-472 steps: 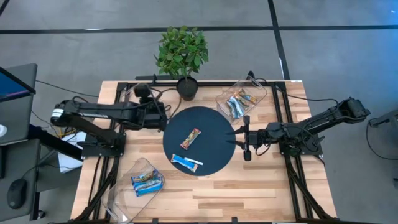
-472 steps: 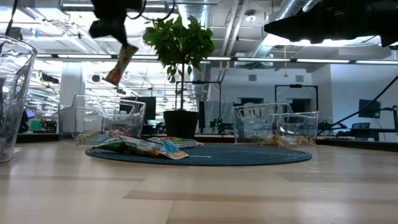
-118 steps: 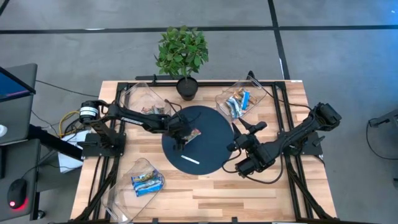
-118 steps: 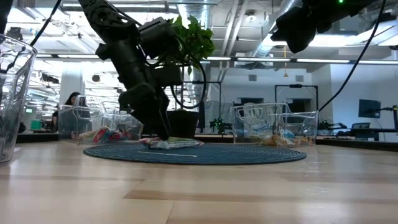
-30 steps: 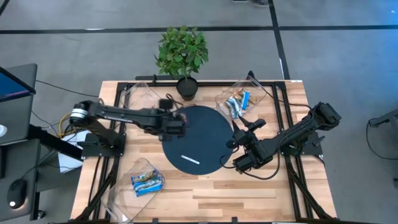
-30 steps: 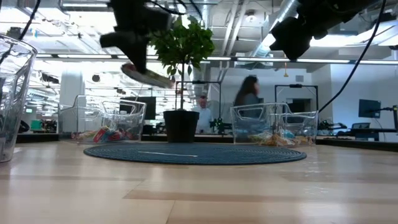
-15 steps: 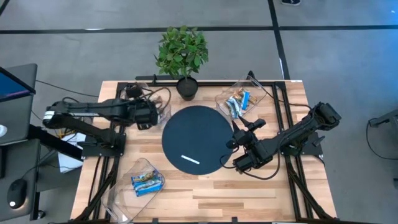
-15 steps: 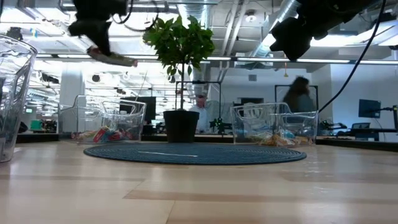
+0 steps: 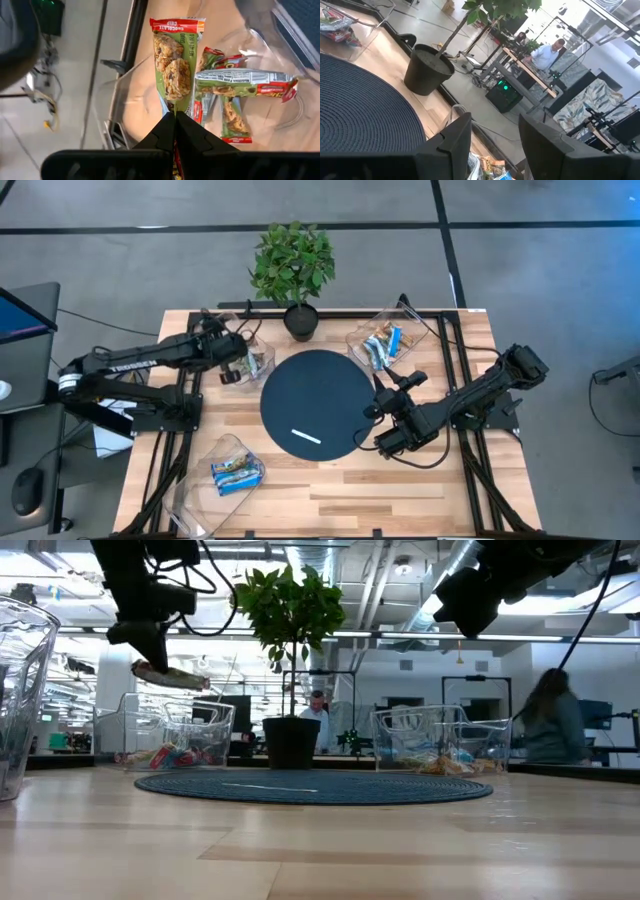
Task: Pick and place Granola Bars by type
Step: Put the red granola bar into the top left bin
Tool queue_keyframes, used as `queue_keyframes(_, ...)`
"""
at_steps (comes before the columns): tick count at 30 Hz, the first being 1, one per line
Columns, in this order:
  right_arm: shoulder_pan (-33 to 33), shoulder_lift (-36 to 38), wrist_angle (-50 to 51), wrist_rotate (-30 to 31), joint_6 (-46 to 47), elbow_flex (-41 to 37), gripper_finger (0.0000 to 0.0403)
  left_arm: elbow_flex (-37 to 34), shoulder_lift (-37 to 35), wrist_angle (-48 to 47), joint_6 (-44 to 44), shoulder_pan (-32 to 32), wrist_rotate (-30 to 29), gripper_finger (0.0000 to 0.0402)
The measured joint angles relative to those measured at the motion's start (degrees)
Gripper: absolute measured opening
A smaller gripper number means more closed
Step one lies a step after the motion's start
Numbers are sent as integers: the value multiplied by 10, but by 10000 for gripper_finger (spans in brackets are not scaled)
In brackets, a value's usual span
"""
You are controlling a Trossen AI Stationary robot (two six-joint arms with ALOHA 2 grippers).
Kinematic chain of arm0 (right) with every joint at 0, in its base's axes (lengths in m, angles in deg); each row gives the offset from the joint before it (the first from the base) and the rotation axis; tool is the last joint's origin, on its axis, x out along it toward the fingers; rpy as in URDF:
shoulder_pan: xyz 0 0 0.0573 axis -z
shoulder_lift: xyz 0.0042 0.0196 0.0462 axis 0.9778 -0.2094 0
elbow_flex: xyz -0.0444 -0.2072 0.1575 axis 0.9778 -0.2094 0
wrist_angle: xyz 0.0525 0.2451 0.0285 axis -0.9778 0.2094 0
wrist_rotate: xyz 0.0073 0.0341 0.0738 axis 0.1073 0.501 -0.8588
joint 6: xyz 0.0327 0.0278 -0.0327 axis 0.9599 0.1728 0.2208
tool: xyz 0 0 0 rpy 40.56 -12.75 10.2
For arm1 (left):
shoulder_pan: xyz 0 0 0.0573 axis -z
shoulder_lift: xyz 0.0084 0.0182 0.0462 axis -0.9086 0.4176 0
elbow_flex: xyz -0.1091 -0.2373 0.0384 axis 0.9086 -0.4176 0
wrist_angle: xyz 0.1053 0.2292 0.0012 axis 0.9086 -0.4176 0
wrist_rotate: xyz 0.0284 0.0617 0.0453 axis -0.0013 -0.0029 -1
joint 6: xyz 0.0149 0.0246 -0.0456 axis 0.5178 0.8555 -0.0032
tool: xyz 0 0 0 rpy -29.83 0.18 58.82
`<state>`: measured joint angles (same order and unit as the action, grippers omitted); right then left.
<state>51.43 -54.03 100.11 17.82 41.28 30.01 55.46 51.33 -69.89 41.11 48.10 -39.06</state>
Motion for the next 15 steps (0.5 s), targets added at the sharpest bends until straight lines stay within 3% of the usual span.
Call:
queue_keyframes(9, 0, 0, 0, 0, 0, 0, 159, 0, 4, 13, -19, -53, 23, 4)
queue_keyframes(15, 0, 0, 0, 0, 0, 0, 159, 0, 4, 19, -20, -58, 23, 51)
